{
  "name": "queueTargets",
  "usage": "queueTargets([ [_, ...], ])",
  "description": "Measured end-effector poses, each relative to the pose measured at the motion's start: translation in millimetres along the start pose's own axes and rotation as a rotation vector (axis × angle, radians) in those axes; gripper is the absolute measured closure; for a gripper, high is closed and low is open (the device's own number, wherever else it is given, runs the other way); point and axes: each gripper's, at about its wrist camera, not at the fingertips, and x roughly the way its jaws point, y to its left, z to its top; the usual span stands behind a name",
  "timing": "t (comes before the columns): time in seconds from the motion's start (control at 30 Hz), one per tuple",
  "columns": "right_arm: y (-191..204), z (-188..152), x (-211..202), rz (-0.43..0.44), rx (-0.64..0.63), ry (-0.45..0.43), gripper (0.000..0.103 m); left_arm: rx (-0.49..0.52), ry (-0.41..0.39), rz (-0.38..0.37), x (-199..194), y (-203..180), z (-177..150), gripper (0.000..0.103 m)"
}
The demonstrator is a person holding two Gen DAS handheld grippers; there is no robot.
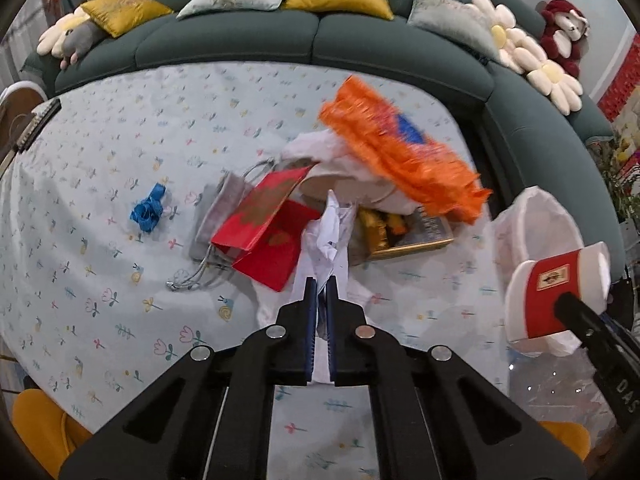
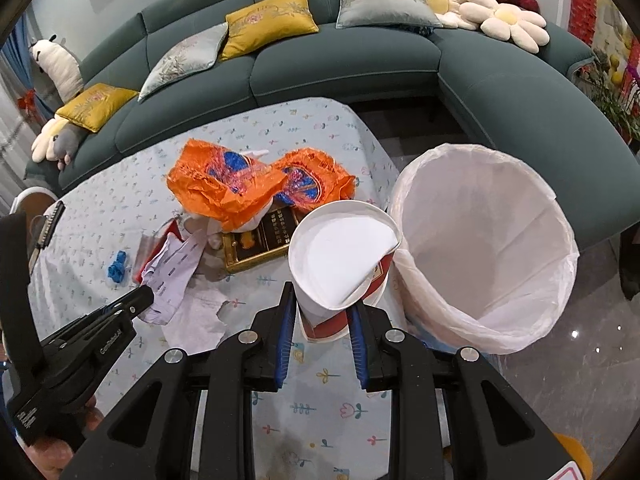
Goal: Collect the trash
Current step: 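Carry both items over the white bin and open the left tool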
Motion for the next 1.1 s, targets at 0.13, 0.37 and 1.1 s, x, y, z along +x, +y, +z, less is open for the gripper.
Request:
queueTargets([
  [0.13,-6,1,-18,0.0,-0.008,-0.037,0.079,0.031,-0.036,-0.029,-21,-24,2,0.099],
  [0.37,-32,7,-51,-0.013,0.013,-0.108,0.079,0.098,-0.095,-0.091,-50,-78,10,0.099],
  [1.1,-168,24,-79,-0.131,0.169,-0.212,0.079,0.309,-0.101,-0.24,-40,-247,8,0.099],
])
